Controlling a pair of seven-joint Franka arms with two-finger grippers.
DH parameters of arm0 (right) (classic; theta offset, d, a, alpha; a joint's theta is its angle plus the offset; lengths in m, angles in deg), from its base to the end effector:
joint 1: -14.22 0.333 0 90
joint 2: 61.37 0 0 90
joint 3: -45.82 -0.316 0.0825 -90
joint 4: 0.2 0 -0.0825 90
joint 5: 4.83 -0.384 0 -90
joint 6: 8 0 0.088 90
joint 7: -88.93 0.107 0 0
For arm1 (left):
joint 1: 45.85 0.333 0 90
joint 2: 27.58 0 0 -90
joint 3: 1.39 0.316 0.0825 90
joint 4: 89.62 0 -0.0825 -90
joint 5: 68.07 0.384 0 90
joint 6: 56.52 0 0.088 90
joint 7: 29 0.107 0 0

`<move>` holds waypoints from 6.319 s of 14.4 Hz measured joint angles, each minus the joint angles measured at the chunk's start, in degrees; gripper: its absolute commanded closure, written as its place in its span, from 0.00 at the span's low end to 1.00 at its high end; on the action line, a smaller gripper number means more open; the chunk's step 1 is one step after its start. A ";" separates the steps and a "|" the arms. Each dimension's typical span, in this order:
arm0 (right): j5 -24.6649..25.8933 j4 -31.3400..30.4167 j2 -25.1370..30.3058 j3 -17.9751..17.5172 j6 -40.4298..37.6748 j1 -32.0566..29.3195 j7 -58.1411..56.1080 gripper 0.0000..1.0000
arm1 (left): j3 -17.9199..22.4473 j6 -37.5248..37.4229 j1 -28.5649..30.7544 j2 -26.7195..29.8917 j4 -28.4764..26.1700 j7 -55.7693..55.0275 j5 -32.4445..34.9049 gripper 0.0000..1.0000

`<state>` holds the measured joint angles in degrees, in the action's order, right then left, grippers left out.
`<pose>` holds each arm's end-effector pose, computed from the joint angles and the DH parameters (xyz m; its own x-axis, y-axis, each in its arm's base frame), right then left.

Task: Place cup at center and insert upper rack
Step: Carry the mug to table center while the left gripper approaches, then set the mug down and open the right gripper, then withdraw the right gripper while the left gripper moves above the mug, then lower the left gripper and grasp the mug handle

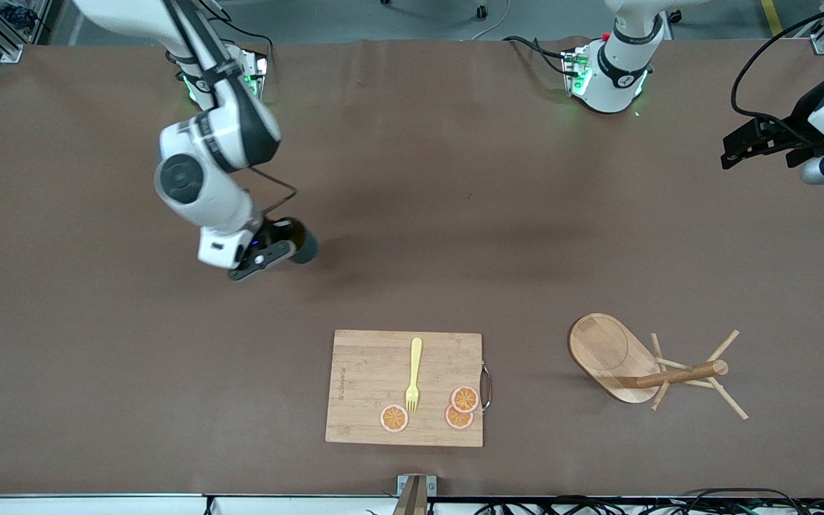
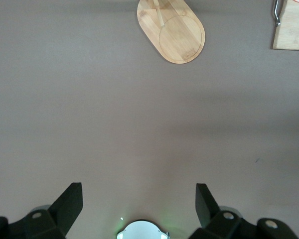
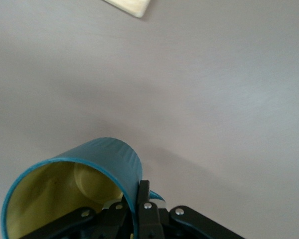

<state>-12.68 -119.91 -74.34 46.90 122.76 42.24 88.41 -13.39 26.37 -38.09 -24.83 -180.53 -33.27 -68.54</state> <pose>0.5102 0.2631 0.3130 0.9242 0.3801 -0.0367 0.3753 -0.9219 -0.0966 0.5248 -0.0427 0.6322 0.9957 0.0010 -0.0925 0.0002 -1.0000 -0.0087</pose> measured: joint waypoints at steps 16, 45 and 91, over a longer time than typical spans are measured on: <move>3.15 17.96 -17.14 0.32 4.55 27.14 69.18 1.00 | -1.65 9.36 -0.85 -7.01 -1.09 -2.57 -0.33 0.00; 5.55 27.96 -8.63 2.17 -20.33 3.27 31.81 0.00 | -3.76 18.73 -32.45 -11.47 -8.11 -76.06 1.82 0.00; 7.02 30.14 16.43 1.50 -47.99 -29.79 -2.98 0.00 | -3.53 23.79 -64.84 -41.96 -11.40 -144.29 62.09 0.99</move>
<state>-5.67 -89.77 -57.92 48.41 74.77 12.45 85.43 -16.92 50.16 -102.93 -66.79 -191.93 -177.56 -6.46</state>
